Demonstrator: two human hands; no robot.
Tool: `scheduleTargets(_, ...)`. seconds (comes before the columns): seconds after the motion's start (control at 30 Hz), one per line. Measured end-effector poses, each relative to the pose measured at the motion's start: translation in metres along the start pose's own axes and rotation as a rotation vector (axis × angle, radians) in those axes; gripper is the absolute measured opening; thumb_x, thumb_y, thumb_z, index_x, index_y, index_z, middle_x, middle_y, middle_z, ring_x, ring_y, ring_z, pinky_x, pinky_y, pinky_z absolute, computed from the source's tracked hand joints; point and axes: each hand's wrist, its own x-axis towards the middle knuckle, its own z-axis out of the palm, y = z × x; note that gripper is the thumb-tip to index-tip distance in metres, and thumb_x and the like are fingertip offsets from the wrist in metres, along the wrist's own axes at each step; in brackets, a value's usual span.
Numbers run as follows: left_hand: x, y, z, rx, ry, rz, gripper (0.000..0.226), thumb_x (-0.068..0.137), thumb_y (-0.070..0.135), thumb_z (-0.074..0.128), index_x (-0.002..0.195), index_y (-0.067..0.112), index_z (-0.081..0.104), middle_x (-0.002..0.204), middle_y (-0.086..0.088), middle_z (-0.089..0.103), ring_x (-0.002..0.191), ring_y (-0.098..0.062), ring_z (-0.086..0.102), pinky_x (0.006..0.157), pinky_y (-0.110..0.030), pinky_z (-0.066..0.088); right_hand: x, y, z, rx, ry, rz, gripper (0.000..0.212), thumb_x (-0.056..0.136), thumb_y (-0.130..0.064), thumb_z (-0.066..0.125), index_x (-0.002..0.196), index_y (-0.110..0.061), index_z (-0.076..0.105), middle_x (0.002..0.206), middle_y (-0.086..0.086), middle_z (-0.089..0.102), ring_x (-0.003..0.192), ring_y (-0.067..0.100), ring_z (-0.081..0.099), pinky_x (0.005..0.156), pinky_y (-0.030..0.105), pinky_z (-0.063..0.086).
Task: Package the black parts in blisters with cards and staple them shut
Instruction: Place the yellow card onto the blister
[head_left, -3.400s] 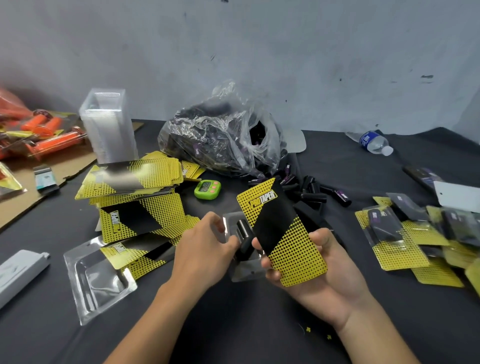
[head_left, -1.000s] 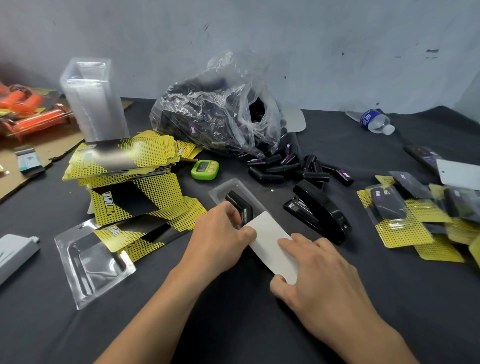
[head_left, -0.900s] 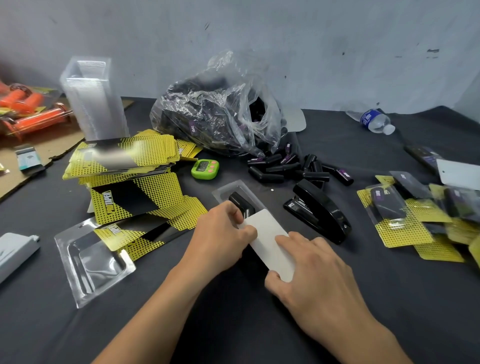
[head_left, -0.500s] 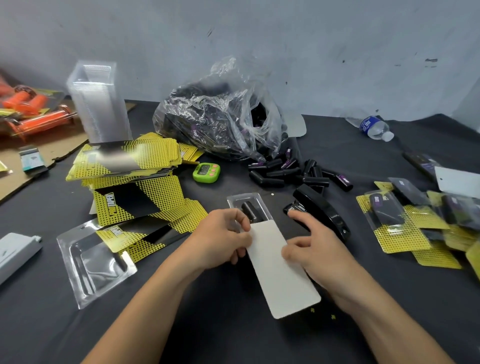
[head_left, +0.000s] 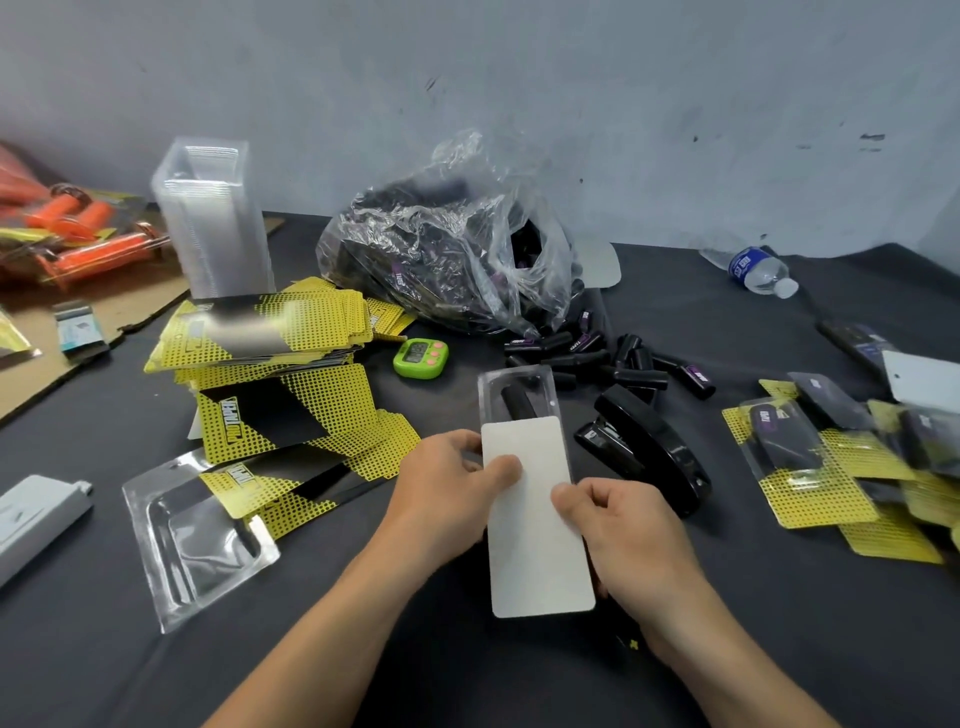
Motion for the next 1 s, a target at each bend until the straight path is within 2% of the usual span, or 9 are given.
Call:
scheduleTargets(0.13, -0.004, 0.004, 0.002, 0.056, 0.093, 0.041, 0.024, 0.095, 0.038, 0.070, 0.085, 0.018, 0.060, 0.077, -0.004, 0.072, 0.065, -0.028, 0.068, 0.055, -0.043, 0.056, -0.006, -0.001, -0.004, 0.165, -0.169, -0.015, 0.008, 0.083, -0.024, 0.075, 0.087, -0.019, 0.072, 0.080, -0.002, 0.078, 0.074, 0.021, 0.073, 0.072, 0.042, 0.055)
scheduleTargets(0.27, -0.006, 0.005, 0.003, 0.021, 0.093, 0.086, 0.043, 0.101, 0.043, 0.059, 0.083, 0.004, 0.063, 0.074, -0.012, 0.070, 0.064, -0.036, 0.066, 0.057, -0.052, 0.056, -0.008, 0.002, -0.007, 0.263, -0.207, 0.024, 0.016, 0.093, -0.001, 0.065, 0.096, -0.013, 0.074, 0.087, 0.014, 0.079, 0.079, 0.033, 0.076, 0.073, 0.046, 0.059)
scheduleTargets(0.4, -0.009, 0.004, 0.003, -0.099, 0.024, 0.111, 0.049, 0.094, 0.054, 0.065, 0.076, 0.008, 0.068, 0.067, -0.003, 0.069, 0.059, -0.023, 0.064, 0.052, -0.037, 0.047, -0.007, 0.002, -0.004, 0.258, -0.144, -0.032, 0.018, 0.102, -0.014, 0.061, 0.091, -0.005, 0.073, 0.070, 0.019, 0.074, 0.055, 0.028, 0.065, 0.049, 0.032, 0.051)
scheduleTargets(0.5, -0.011, 0.008, 0.001, -0.240, -0.109, 0.129, 0.042, 0.075, 0.044, 0.073, 0.080, 0.003, 0.068, 0.073, -0.013, 0.071, 0.057, -0.021, 0.066, 0.047, -0.035, 0.047, -0.008, 0.004, -0.003, 0.234, -0.114, -0.063, 0.029, 0.102, -0.027, 0.061, 0.082, -0.010, 0.074, 0.063, 0.017, 0.072, 0.049, 0.027, 0.063, 0.045, 0.029, 0.045)
scheduleTargets(0.63, -0.013, 0.010, 0.001, -0.309, -0.124, 0.162, 0.043, 0.077, 0.035, 0.074, 0.075, -0.005, 0.061, 0.070, -0.022, 0.068, 0.052, -0.027, 0.063, 0.043, -0.033, 0.044, -0.010, 0.006, -0.002, 0.319, -0.110, -0.091, 0.034, 0.098, -0.037, 0.068, 0.078, -0.010, 0.074, 0.063, 0.021, 0.070, 0.049, 0.030, 0.060, 0.043, 0.028, 0.041)
scheduleTargets(0.7, -0.014, 0.010, 0.000, -0.324, -0.140, 0.155, 0.038, 0.084, 0.031, 0.075, 0.072, -0.003, 0.064, 0.061, -0.016, 0.067, 0.046, -0.024, 0.061, 0.041, -0.029, 0.042, -0.010, 0.005, -0.003, 0.387, -0.115, -0.121, 0.023, 0.086, -0.032, 0.078, 0.084, -0.009, 0.075, 0.069, 0.022, 0.071, 0.053, 0.029, 0.061, 0.046, 0.028, 0.043)
scheduleTargets(0.8, -0.015, 0.011, -0.001, -0.251, -0.162, 0.154, 0.042, 0.091, 0.037, 0.074, 0.065, 0.005, 0.068, 0.054, -0.007, 0.066, 0.043, -0.018, 0.059, 0.042, -0.029, 0.041, -0.010, 0.006, -0.006, 0.436, -0.126, -0.127, 0.023, 0.074, -0.017, 0.070, 0.092, -0.003, 0.073, 0.072, 0.024, 0.071, 0.055, 0.028, 0.061, 0.047, 0.027, 0.045)
scheduleTargets(0.9, -0.017, 0.012, -0.002, -0.138, -0.060, 0.166, 0.053, 0.075, 0.056, 0.072, 0.066, 0.005, 0.062, 0.065, -0.015, 0.066, 0.056, -0.020, 0.061, 0.053, -0.047, 0.049, -0.009, 0.008, -0.007, 0.425, -0.137, -0.113, 0.012, 0.077, -0.015, 0.073, 0.085, -0.006, 0.074, 0.068, 0.024, 0.070, 0.050, 0.029, 0.059, 0.043, 0.025, 0.042)
scheduleTargets(1.0, -0.015, 0.012, -0.005, -0.207, 0.059, 0.169, 0.032, 0.069, 0.050, 0.075, 0.086, 0.025, 0.063, 0.081, 0.001, 0.072, 0.079, -0.018, 0.072, 0.067, -0.051, 0.060, -0.008, 0.011, -0.009, 0.350, -0.171, -0.117, 0.014, 0.090, 0.000, 0.070, 0.081, -0.008, 0.076, 0.066, 0.023, 0.070, 0.049, 0.028, 0.057, 0.042, 0.025, 0.039)
